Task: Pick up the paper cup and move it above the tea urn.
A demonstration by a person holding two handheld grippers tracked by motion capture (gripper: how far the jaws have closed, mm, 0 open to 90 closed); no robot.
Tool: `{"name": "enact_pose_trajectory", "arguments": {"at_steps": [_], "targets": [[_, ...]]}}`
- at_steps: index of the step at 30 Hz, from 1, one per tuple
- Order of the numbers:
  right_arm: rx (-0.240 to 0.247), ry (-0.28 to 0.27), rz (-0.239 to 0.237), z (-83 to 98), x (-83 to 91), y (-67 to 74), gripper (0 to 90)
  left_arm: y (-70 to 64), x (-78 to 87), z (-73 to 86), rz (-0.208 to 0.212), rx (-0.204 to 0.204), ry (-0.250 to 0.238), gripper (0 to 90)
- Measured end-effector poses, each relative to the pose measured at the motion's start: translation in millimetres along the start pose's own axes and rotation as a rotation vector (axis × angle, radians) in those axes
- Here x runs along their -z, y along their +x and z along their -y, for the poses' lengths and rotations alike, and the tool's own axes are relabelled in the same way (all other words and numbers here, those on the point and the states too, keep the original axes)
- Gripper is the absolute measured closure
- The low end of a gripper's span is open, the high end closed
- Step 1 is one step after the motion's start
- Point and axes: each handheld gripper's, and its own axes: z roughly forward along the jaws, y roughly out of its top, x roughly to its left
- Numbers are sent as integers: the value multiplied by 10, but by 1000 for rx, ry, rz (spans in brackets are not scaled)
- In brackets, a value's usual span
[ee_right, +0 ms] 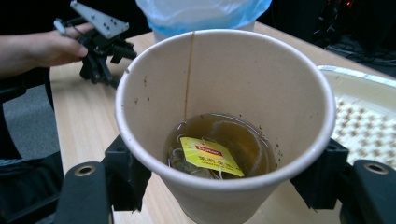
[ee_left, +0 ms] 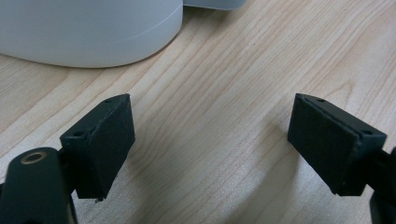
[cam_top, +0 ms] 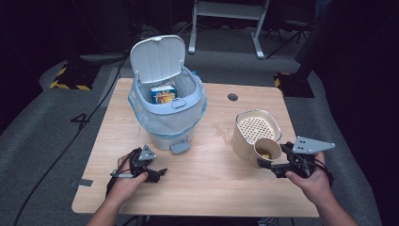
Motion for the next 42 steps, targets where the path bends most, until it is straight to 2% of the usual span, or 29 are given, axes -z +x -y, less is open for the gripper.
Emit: {"name": "enact_pose_trajectory", "arguments": {"at_steps": [8, 14, 15, 16, 23, 26, 35, 37, 41, 42], "targets": [[5, -28, 21, -227, 57, -154, 311, 0, 0, 0, 0, 0, 0, 151], [-1, -31, 41, -352, 68, -328, 311, 0, 1, 0, 0, -1, 1, 151], [0, -33, 54, -393, 73, -391, 311, 0, 0, 0, 0, 0, 0, 151], [0, -33, 54, -393, 73, -391, 311, 0, 0, 0, 0, 0, 0, 151], [31, -44, 105, -537, 72, -646, 313, 0, 0, 0, 0, 1, 0, 151], [37, -40, 115, -557, 63, -704, 314, 0, 0, 0, 0, 0, 0, 151], [61, -30, 171, -651, -19, -1031, 316, 2, -1, -1, 3, -1, 0, 151], [62, -29, 174, -653, -30, -1051, 316, 2, -1, -1, 3, -1, 0, 151], [83, -11, 185, -650, -106, -1145, 316, 2, -1, -1, 3, -1, 0, 151], [103, 1, 192, -640, -147, -1186, 317, 2, -1, -1, 3, -2, 0, 151]]}}
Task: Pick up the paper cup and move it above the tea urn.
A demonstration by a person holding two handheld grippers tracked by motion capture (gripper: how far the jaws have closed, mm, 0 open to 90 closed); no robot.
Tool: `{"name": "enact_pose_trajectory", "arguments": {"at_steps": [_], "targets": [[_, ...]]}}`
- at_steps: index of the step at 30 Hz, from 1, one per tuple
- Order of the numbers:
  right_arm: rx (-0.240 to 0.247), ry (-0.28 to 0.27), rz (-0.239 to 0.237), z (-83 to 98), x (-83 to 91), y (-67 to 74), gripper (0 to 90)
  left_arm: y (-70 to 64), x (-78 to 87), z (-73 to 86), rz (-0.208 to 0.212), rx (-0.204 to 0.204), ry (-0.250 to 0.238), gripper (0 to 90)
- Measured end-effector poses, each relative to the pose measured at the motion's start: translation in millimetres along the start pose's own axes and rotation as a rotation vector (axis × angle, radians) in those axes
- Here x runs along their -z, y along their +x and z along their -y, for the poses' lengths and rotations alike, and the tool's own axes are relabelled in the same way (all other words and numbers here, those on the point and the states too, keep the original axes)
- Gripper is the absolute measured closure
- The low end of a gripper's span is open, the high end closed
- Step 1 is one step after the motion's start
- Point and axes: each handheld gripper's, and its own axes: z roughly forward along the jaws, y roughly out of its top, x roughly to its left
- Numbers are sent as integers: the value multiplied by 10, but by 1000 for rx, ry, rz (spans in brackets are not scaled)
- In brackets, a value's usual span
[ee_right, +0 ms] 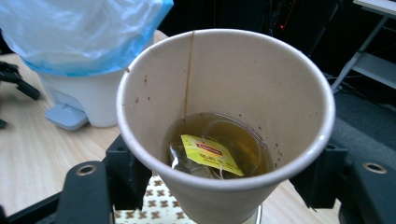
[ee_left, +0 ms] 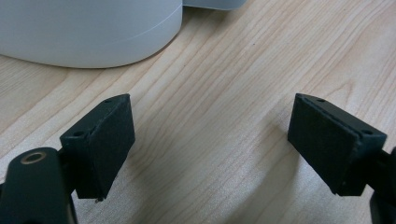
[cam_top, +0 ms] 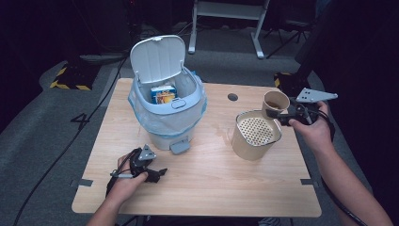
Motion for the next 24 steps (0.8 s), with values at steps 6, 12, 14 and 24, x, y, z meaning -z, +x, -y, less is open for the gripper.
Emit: {"name": "enact_pose_trajectory", "arguments": {"at_steps": [6, 12, 14, 24], "targets": [[43, 23, 18, 38, -60, -41, 321, 0, 0, 0, 0, 0, 0, 151], [266, 64, 100, 43, -73, -2, 331, 0, 0, 0, 0, 0, 0, 151], [335, 84, 125, 44, -74, 18, 334, 0, 0, 0, 0, 0, 0, 151], [815, 295, 298, 65, -127, 216, 351, -1, 0, 0, 0, 0, 0, 151]]}}
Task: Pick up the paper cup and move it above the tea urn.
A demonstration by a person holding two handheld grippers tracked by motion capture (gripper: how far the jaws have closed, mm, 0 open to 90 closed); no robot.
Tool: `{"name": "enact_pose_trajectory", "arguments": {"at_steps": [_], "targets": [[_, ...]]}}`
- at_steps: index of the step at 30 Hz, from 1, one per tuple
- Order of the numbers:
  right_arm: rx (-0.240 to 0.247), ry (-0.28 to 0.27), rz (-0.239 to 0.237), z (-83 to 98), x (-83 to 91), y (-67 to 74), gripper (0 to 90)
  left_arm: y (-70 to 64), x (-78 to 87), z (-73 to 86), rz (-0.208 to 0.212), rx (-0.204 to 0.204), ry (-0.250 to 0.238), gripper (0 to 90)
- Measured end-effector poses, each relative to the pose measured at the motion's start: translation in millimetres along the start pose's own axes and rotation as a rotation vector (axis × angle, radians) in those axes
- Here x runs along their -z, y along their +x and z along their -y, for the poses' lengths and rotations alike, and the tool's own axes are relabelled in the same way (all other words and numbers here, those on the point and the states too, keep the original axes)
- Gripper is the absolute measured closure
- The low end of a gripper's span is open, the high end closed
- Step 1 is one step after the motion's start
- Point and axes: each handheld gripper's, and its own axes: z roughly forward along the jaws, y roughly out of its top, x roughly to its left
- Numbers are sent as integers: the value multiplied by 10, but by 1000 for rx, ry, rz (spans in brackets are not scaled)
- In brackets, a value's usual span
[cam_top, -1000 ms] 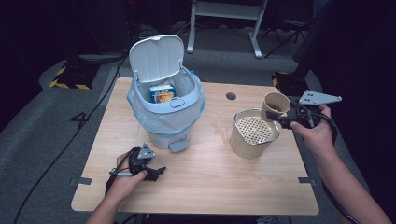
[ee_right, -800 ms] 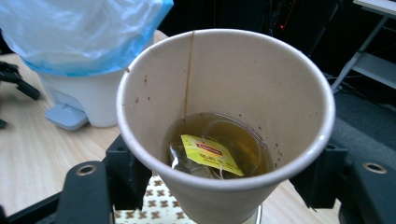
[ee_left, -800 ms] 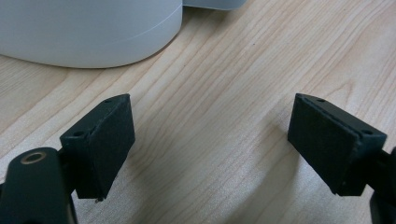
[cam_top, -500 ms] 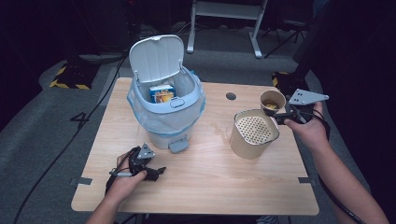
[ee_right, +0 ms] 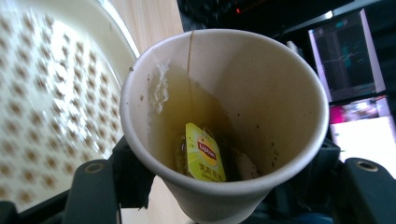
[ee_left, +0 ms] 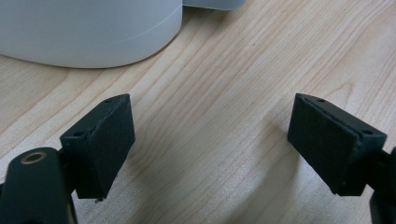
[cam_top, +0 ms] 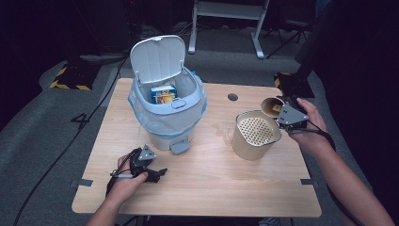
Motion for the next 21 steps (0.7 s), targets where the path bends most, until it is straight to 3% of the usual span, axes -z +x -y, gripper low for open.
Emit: {"name": "enact_pose_trajectory", "arguments": {"at_steps": [1, 2, 3, 4, 5, 6, 7, 8, 9, 10, 11, 13, 16, 17, 18, 19, 20, 21], "targets": [[101, 41, 32, -30, -2, 35, 353, 0, 0, 0, -1, 0, 0, 151], [101, 41, 32, -30, -2, 35, 353, 0, 0, 0, -1, 0, 0, 151], [206, 94, 67, -57, -3, 79, 353, 0, 0, 0, -1, 0, 0, 151], [206, 94, 67, -57, -3, 79, 353, 0, 0, 0, 0, 0, -1, 151], [318, 135, 105, -80, -7, 118, 354, 0, 0, 0, 0, 0, 0, 151], [318, 135, 105, -80, -7, 118, 354, 0, 0, 0, 0, 0, 0, 151], [403, 177, 131, -100, -6, 165, 356, 0, 0, 0, 0, 0, 0, 151], [403, 177, 131, -100, -6, 165, 356, 0, 0, 0, 0, 0, 0, 151], [470, 194, 161, -113, -8, 200, 356, 0, 0, 0, 0, -1, 0, 151], [590, 239, 207, -145, -4, 246, 361, 0, 0, 0, 0, 0, 0, 152], [590, 239, 207, -145, -4, 246, 361, -1, 0, 0, 0, 0, 0, 152], [687, 269, 249, -169, -4, 285, 367, -1, 0, 0, 0, 0, 0, 151], [907, 344, 329, -227, 8, 362, 379, 0, 1, 0, 0, -1, 1, 151], [961, 357, 343, -240, 6, 388, 388, 0, 1, 0, 0, -1, 0, 152], [961, 357, 343, -240, 6, 388, 388, 0, 1, 0, 0, -1, 0, 152], [1009, 384, 367, -248, 10, 415, 398, -1, 1, 0, 0, -1, 0, 151], [1009, 384, 367, -248, 10, 415, 398, -1, 1, 0, 0, -1, 0, 151], [1045, 394, 392, -265, 21, 435, 403, -1, 1, 0, 0, -2, 1, 152]]}}
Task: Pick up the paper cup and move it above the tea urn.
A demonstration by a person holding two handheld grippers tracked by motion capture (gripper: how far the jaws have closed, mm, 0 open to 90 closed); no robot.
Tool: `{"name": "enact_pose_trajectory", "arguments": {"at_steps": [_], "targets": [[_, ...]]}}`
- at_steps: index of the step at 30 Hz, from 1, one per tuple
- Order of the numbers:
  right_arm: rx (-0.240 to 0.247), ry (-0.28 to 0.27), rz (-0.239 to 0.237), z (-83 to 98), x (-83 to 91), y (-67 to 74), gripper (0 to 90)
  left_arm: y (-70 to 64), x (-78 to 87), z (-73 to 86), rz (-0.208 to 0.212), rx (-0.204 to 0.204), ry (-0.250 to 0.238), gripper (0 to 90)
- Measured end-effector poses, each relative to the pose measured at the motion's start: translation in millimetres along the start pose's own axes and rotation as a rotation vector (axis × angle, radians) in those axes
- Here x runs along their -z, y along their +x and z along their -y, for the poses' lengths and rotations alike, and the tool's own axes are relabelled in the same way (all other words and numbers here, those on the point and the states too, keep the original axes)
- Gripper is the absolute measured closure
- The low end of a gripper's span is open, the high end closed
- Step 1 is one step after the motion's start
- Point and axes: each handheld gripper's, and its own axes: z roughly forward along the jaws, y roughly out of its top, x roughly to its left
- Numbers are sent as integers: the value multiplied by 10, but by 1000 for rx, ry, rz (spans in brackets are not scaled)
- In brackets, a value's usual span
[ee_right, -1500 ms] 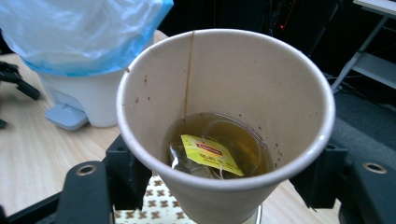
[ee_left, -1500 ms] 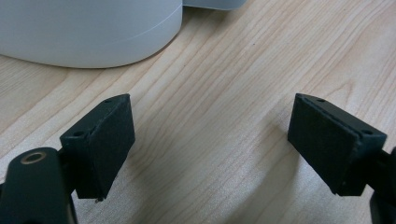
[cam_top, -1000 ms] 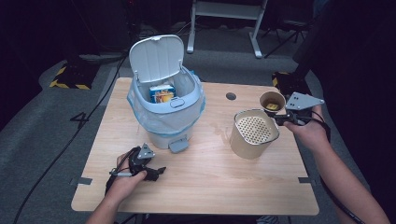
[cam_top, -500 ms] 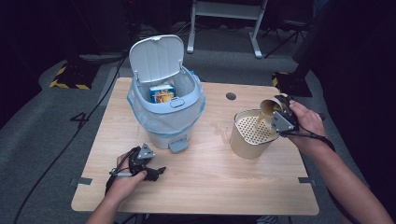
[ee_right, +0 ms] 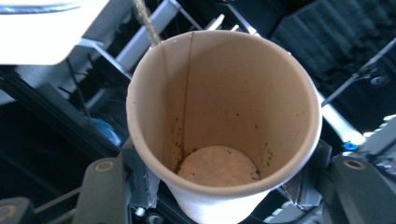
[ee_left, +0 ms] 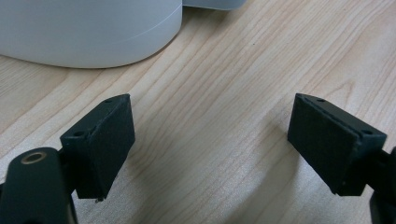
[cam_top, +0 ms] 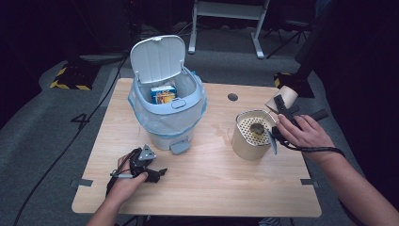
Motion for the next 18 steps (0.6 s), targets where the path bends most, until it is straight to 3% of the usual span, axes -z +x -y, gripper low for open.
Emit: {"name": "enact_pose_trajectory", "arguments": {"at_steps": [2, 4, 11, 17, 18], "targets": [[3, 3, 5, -5, 11, -8, 404, 0, 0, 0, 0, 0, 0, 152], [38, -1, 22, -2, 16, -42, 404, 0, 0, 0, 0, 0, 0, 152], [18, 0, 24, 2, 25, -51, 404, 0, 0, 0, 0, 1, 0, 151], [-46, -11, 11, 48, 16, -72, 404, 0, 0, 0, 0, 0, 0, 152], [-116, -27, 4, 86, 22, -98, 403, 0, 0, 0, 0, 0, 0, 152]]}}
